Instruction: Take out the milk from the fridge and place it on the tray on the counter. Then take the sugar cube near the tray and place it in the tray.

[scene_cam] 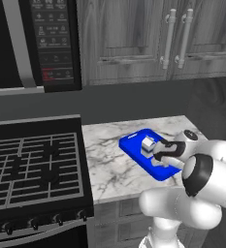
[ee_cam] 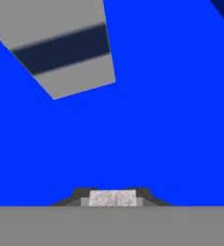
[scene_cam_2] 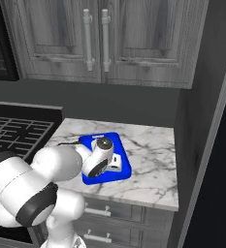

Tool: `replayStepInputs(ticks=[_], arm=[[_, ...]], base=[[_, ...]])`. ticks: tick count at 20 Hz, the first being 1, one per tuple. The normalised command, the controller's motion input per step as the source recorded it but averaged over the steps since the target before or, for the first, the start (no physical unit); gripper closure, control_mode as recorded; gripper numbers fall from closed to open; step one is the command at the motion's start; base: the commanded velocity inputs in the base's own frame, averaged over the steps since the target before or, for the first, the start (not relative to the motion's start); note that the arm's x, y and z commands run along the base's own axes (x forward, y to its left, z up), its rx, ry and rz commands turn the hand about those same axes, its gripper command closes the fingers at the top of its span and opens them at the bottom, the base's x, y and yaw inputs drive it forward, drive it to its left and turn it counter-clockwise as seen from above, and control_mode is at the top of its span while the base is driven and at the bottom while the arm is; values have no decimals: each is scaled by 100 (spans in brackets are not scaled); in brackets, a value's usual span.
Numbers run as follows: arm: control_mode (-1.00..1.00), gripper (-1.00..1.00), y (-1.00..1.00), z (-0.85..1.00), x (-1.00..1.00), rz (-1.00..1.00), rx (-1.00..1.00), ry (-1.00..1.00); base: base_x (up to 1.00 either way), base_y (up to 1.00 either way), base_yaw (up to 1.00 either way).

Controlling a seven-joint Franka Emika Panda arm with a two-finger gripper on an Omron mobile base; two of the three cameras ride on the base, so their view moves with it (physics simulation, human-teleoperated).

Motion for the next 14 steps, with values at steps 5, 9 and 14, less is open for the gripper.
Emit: replayStepInputs(ticks=[5,9,14], arm=[[-100,100,0,-30,3,0,-1,0],[-100,-100,0,-26,0,0,-3,0],[-100,-100,1,7,-6,0,0,-1]], base=[[0,0,0],[0,0,0],[0,0,0]])
